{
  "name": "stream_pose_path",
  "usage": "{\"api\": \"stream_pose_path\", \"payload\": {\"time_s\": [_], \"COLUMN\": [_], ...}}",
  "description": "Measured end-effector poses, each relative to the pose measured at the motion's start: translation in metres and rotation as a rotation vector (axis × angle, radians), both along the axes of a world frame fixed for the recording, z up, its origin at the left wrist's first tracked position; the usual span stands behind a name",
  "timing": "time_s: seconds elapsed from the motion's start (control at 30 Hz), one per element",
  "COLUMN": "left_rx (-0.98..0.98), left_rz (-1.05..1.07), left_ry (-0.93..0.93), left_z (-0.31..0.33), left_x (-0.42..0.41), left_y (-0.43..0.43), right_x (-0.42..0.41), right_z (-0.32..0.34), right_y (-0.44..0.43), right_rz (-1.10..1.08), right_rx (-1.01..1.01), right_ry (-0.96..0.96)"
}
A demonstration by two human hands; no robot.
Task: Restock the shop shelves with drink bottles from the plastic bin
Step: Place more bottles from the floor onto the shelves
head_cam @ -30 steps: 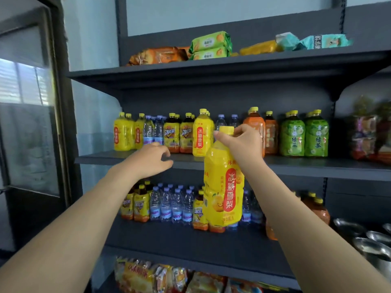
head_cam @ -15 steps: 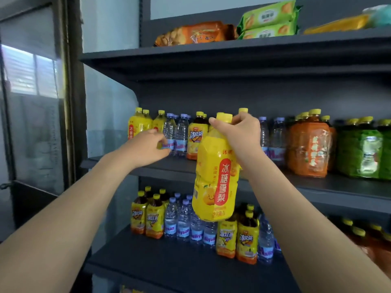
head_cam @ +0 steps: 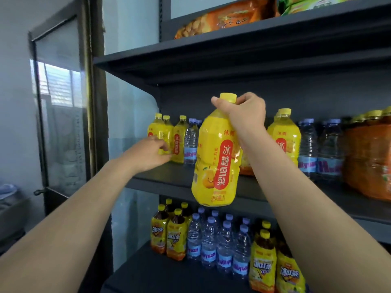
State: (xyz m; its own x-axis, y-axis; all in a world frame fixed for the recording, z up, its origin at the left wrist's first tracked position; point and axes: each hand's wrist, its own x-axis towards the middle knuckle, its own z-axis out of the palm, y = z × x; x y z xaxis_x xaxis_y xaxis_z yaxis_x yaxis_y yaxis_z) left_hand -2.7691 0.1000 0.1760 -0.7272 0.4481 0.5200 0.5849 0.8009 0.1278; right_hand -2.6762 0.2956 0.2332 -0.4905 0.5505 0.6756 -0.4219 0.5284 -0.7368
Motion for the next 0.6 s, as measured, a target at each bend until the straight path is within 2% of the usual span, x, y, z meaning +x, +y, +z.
{"api": "stream_pose_path", "payload": {"time_s": [0.3,0.6], "left_rx": [-0.035,-0.074], "left_rz": [-0.038,-0.296], "left_ry": [-0.025,-0.183], "left_z": [-0.011,-0.029], "left_x": [-0.081,-0.184], "left_y": [-0.028,-0.051], "right_x": [-0.059,-0.151], "right_z": [0.006,0.004], "right_y": [-0.034,-0.077], "right_rz": [-0.111,-0.301], "right_rx": [0.045,0.023], "right_ry": [0.002,-0.029]}}
